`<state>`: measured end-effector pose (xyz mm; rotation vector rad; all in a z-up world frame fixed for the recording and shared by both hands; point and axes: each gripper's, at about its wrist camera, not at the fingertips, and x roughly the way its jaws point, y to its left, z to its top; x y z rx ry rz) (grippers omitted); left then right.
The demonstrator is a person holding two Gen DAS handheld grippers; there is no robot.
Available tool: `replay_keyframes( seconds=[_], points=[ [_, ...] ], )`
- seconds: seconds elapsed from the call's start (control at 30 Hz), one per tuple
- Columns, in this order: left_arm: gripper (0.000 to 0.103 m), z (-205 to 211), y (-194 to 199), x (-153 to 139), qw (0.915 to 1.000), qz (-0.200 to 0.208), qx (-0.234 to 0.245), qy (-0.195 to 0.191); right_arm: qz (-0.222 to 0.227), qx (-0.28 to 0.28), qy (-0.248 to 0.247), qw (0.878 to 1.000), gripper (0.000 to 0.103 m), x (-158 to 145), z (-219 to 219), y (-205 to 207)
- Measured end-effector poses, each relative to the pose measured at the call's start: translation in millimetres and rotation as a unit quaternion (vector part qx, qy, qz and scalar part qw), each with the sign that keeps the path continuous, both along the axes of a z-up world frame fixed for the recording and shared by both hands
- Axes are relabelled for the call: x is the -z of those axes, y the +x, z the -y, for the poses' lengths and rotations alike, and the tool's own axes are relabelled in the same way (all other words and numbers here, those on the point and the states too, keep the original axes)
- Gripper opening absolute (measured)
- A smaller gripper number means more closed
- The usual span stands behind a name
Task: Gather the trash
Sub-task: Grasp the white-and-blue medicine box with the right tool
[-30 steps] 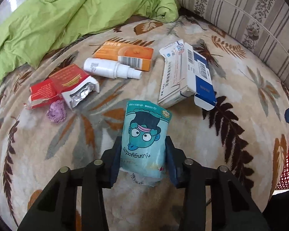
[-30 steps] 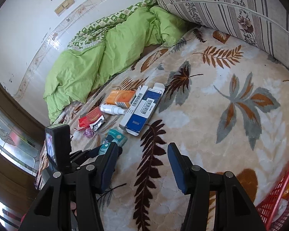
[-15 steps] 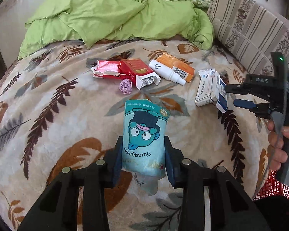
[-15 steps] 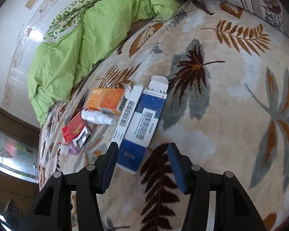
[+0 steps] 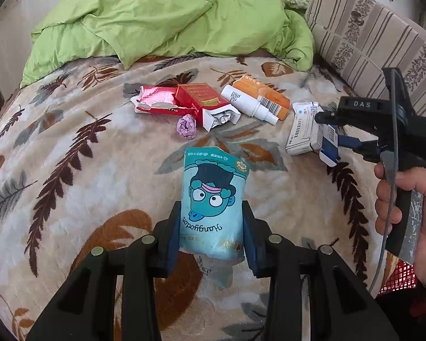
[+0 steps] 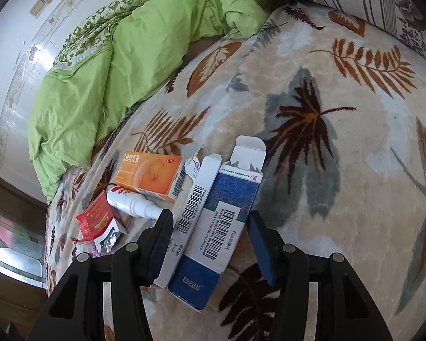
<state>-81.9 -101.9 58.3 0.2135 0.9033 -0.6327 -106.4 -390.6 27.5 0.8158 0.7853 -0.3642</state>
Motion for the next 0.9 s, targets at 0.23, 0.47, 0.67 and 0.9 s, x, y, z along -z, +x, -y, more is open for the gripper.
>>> replay_keyframes(
  seconds=[0.23, 0.47, 0.67, 0.9],
  points=[
    [0.037, 5.2, -4.5, -2.2, 0.9999, 0.010, 0.007, -0.001, 0.020, 0.014, 0.002, 1.000, 0.057, -9.9, 1.4, -25.5],
    [0.037, 9.7, -5.3, -1.3, 0.9998, 0.013, 0.012, 0.002, -0.007, 0.026, -0.018, 0.999, 0.057, -7.9, 4.4, -29.4],
    [0.037, 10.0, -5.2, -1.2, 0.9999, 0.009, 0.012, 0.000, -0.018, 0.035, -0.010, 0.999, 0.057, 0.5, 12.5, -29.9],
    [0.037, 11.2, -6.6, -1.3, 0.9997, 0.013, 0.018, 0.005, -0.057, -0.007, -0.063, 0.996, 0.057, 7.4, -8.1, 11.9]
  ],
)
